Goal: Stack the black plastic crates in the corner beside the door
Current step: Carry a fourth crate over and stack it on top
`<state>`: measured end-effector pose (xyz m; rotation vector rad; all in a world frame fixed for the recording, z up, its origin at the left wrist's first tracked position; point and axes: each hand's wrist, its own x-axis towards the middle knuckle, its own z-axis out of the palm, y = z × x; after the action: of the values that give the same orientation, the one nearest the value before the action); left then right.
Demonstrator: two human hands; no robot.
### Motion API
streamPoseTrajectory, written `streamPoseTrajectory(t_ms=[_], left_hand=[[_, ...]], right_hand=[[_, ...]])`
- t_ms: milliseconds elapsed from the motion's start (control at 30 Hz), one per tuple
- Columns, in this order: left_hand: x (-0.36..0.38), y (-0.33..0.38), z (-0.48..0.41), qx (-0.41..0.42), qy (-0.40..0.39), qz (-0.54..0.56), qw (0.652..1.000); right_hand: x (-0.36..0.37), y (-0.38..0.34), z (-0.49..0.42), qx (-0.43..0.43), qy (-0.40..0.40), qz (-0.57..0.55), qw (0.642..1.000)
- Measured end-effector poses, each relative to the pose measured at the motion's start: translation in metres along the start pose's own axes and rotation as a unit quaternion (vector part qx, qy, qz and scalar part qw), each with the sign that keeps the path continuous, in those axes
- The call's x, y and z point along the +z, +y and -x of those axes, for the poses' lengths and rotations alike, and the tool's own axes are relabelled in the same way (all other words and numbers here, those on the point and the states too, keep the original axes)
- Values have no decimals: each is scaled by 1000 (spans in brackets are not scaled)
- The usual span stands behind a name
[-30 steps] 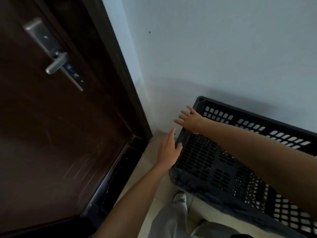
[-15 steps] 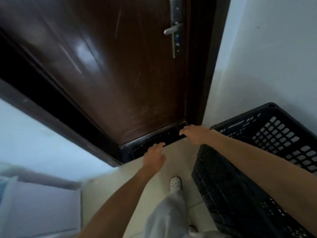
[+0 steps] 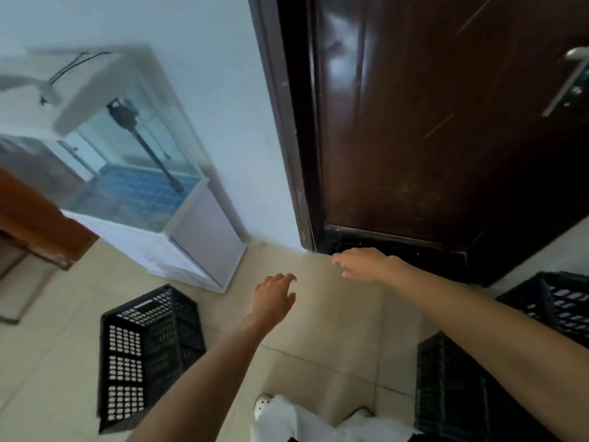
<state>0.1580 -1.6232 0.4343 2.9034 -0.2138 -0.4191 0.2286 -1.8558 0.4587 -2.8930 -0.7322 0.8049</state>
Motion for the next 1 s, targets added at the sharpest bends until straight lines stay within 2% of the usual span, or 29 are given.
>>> streamPoseTrajectory(t_ms=[300, 567, 733, 867, 1000], left_hand=[[7, -137, 110, -136, 27, 52, 989], [21, -300, 249, -251, 36, 81, 964], [20, -393, 316, -316, 38, 99, 943], [22, -451, 340, -341, 29, 95, 935], [28, -494, 332, -341, 8, 98, 935]], right_hand=[[6, -166, -70, -102, -55, 58, 992], [60, -372, -122, -171, -148, 83, 971], [90, -491, -147, -221, -158, 68, 960], [115, -545, -167, -228, -178, 67, 955], [132, -553, -189, -215, -196, 102, 951]])
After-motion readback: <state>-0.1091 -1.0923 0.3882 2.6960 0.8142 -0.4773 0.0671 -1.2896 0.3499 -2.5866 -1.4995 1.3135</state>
